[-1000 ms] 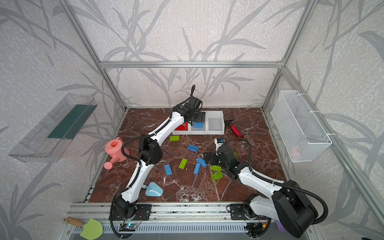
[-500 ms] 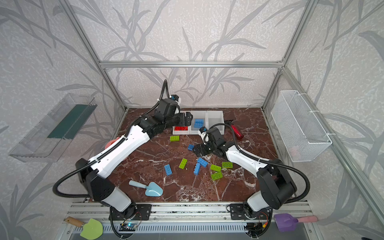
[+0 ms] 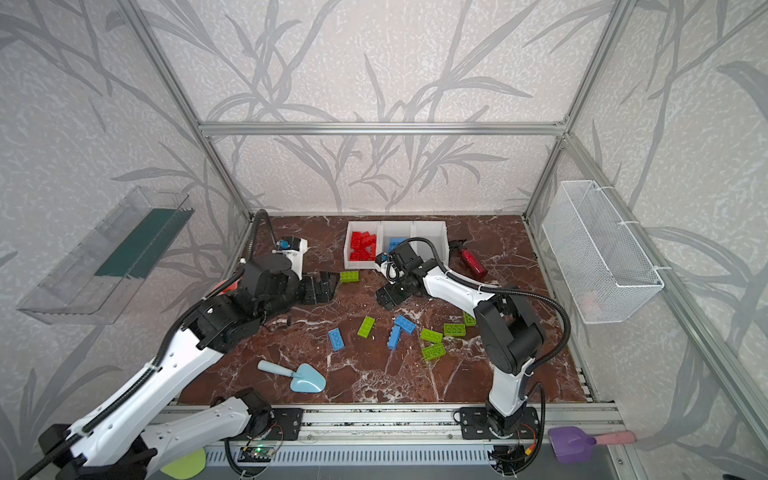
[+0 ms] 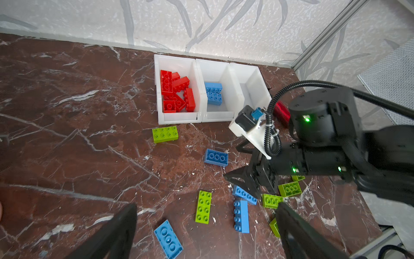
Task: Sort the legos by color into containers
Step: 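Grasp a blue brick with the right gripper while the left gripper withdraws, then carry the blue brick with the right gripper over the middle compartment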
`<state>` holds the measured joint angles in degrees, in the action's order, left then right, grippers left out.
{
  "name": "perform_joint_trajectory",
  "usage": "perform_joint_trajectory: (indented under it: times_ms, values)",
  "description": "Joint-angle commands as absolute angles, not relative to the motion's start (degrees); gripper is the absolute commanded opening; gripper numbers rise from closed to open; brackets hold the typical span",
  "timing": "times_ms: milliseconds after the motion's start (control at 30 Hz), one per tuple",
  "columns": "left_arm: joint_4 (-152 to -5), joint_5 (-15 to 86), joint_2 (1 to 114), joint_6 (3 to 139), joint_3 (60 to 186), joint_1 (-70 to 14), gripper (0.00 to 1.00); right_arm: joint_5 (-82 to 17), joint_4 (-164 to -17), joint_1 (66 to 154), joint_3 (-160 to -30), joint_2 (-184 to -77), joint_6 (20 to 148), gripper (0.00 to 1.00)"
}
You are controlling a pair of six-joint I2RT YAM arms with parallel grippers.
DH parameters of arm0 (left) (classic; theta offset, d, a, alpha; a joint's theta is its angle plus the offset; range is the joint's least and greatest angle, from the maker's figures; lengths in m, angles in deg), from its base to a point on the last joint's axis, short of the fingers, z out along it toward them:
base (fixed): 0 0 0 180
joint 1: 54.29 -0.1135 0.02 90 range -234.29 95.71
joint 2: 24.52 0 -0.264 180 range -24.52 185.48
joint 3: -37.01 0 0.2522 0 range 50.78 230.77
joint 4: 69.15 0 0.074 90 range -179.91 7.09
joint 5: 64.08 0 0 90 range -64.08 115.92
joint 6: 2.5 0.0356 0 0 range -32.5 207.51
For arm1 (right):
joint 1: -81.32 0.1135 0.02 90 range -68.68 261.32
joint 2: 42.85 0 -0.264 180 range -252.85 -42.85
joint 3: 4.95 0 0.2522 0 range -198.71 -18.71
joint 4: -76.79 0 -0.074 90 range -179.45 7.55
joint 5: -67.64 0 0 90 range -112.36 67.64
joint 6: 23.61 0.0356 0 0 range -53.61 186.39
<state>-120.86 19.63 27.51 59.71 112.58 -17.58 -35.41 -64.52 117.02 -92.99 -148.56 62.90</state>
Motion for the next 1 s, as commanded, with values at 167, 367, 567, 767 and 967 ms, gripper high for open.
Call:
perform_joint_trajectory:
  times_ms: [167, 367, 567, 767, 967]
  values:
    - [-127.58, 15.72, 14.56, 64.34, 104.06, -17.35, 0.96, -31.94, -58.80, 117.38, -101.13, -156.10, 61.44, 0.81]
    - [-127.43, 14.23, 11.01, 65.76, 99.56, -17.37, 0.96, -30.58, -57.70, 117.59, -104.67, -159.90, 60.64, 0.77]
    - [-126.80, 16.49, 12.06, 66.26, 99.98, -17.39, 0.96, -29.85, -54.93, 117.71, -107.99, -163.21, 59.75, 0.67]
    - [-126.71, 15.64, 12.04, 67.01, 99.64, -17.51, 0.96, -28.54, -55.12, 118.41, -108.73, -164.37, 59.36, 0.62]
    - [-127.23, 15.75, 12.45, 66.85, 99.91, -17.51, 0.96, -25.61, -54.14, 119.82, -109.87, -165.63, 58.84, 0.51]
